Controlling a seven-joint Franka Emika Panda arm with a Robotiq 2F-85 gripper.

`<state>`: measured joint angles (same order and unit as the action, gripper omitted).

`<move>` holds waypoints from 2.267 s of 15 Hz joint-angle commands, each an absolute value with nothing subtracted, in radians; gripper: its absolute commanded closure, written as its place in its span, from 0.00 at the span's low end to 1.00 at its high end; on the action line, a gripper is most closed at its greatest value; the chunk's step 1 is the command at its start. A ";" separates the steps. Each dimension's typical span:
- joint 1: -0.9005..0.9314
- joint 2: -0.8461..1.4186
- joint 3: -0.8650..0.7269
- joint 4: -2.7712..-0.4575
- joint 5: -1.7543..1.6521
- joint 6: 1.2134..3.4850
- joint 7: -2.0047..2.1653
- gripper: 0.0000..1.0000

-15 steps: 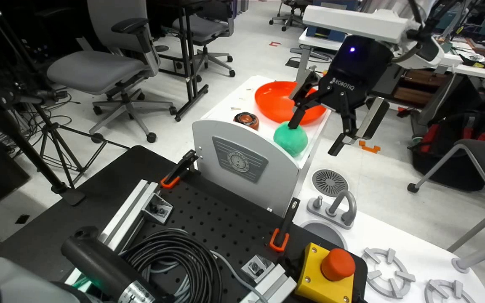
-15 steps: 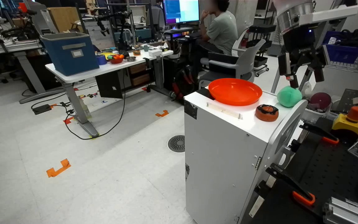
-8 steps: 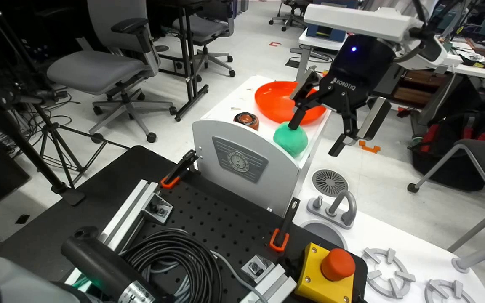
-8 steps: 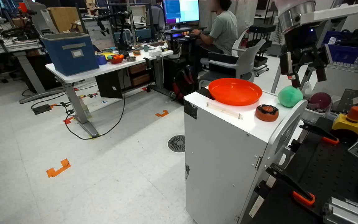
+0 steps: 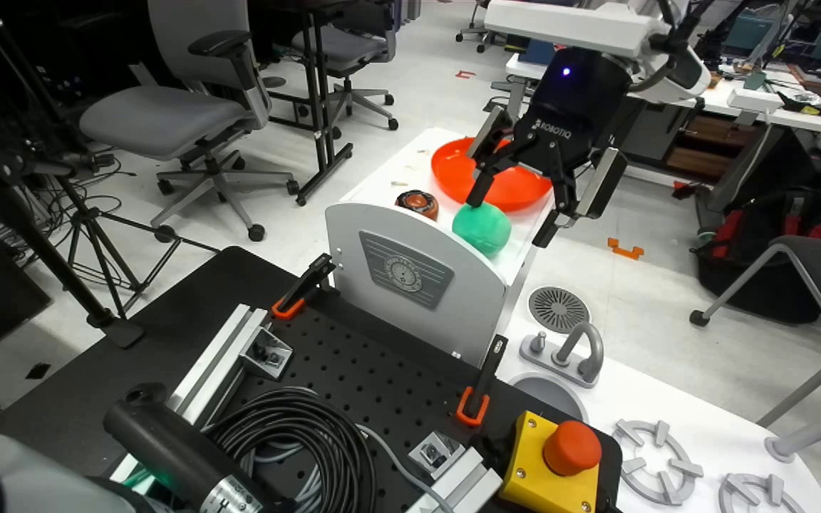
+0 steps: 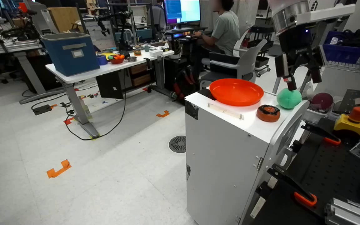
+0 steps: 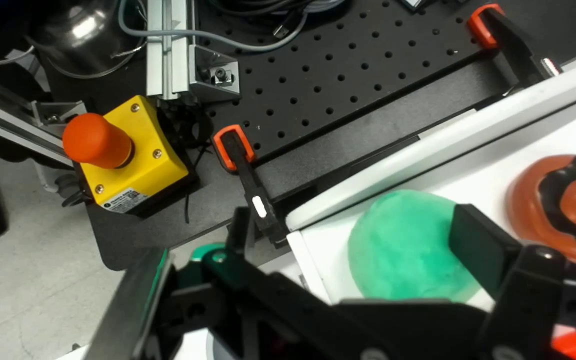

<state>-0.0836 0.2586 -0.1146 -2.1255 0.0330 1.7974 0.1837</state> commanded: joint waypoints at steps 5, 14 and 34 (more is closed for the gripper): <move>-0.059 0.237 -0.089 -2.114 0.038 1.773 0.195 0.00; -0.048 0.244 -0.081 -2.100 0.037 1.769 0.190 0.00; -0.030 0.263 -0.052 -2.047 0.034 1.770 0.177 0.00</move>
